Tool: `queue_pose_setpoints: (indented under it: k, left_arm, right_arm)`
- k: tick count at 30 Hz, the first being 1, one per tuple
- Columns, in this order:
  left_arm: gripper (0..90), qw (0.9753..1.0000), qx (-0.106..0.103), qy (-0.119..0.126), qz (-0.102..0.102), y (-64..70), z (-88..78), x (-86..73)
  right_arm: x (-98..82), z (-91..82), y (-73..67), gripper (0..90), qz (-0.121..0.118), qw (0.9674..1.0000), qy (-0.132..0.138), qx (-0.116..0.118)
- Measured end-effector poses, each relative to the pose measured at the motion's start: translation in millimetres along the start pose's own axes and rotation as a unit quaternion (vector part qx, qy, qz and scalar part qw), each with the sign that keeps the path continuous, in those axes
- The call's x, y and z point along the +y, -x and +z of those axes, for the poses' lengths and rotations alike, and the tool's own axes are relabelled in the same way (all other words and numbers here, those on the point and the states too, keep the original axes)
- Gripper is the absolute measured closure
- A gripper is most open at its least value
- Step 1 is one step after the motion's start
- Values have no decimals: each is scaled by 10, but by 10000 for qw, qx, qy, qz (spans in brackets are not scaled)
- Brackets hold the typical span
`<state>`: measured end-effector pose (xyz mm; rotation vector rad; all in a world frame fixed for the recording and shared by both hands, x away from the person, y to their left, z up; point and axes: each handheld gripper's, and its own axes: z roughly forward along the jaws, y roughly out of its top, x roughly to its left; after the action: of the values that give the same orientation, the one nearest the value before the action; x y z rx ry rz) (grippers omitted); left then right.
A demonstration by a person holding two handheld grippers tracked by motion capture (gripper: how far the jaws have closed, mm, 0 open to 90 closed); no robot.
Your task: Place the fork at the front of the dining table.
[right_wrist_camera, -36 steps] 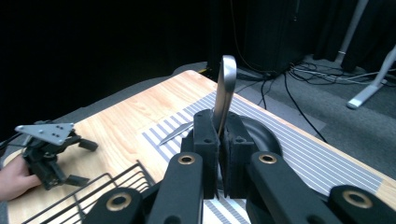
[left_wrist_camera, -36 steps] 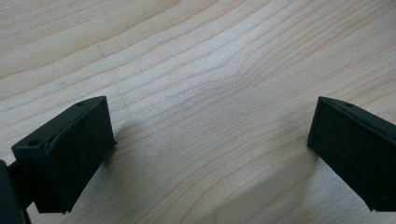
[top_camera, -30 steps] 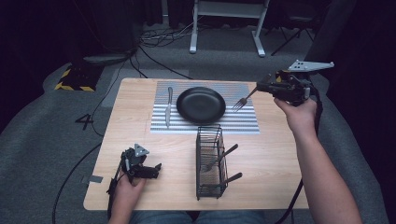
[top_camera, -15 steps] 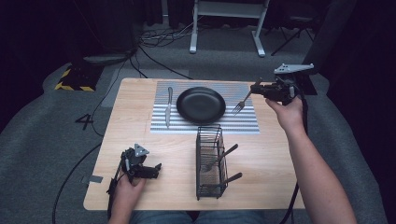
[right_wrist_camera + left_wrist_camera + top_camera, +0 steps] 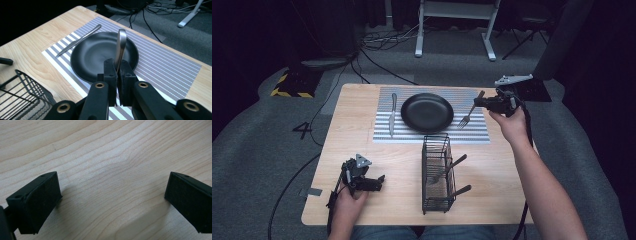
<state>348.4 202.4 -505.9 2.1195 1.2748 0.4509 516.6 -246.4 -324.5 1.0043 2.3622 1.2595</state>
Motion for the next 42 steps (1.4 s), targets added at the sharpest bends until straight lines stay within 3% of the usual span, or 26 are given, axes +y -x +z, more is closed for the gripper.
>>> queue_pose_setpoints:
  k: [18,37,42]
  left_arm:
    - [5,10000,-1,-1,0,0,0,0]
    - [5,10000,4,1,0,1,0,-1]
    - [5,10000,11,-2,-22,6,-2,-2]
  right_arm:
    - [-161,351,-48,861,14,9993,-379,72]
    - [-209,547,-78,859,12,9978,-643,172]
    - [-227,585,-40,848,100,9983,-547,145]
